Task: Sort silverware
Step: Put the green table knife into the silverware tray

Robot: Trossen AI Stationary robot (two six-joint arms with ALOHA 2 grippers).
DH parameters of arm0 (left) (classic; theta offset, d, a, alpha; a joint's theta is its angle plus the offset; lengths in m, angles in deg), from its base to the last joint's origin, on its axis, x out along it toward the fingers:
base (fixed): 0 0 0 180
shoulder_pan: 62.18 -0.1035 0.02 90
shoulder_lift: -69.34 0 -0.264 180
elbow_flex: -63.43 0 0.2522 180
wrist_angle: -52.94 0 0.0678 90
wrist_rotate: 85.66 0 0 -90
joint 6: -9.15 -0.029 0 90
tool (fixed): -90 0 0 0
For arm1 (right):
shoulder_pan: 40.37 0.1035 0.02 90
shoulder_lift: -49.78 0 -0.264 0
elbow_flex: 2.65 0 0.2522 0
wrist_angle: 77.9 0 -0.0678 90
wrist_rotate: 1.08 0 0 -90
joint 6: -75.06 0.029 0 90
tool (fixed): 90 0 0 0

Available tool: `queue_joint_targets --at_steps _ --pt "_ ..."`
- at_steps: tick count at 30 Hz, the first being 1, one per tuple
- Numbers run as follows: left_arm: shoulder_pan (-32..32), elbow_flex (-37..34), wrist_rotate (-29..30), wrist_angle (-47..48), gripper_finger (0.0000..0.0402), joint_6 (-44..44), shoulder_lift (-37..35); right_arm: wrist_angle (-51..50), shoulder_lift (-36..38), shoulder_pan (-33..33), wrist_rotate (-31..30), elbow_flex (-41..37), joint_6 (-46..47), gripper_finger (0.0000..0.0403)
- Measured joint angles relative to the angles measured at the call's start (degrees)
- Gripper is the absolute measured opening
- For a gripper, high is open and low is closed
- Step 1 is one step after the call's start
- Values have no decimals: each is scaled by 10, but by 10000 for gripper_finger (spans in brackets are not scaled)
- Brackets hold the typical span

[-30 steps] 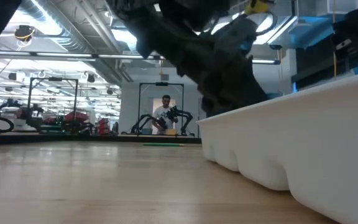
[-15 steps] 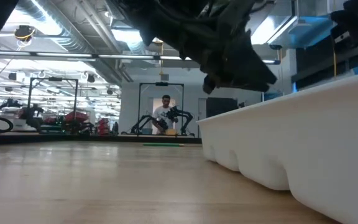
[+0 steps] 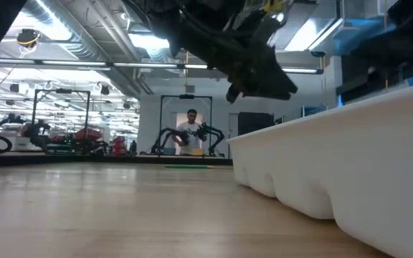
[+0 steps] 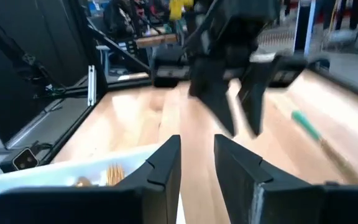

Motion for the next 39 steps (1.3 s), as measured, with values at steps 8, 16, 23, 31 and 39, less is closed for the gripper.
queue_joint_targets --at_steps 8,16,23,31,39 --pt "-76 0 1 63 104 -36 -1 -17 16 -98 94 -6 34 98" --pt "-153 0 1 206 104 -117 -1 -63 17 -123 95 -6 36 98" --pt "-197 0 1 275 104 -193 -1 -66 18 -124 101 -6 39 98" --pt "-217 0 1 337 104 -240 0 -74 67 -124 102 17 23 98" --pt "-217 0 1 338 104 -279 2 -136 145 -124 102 36 -3 98"
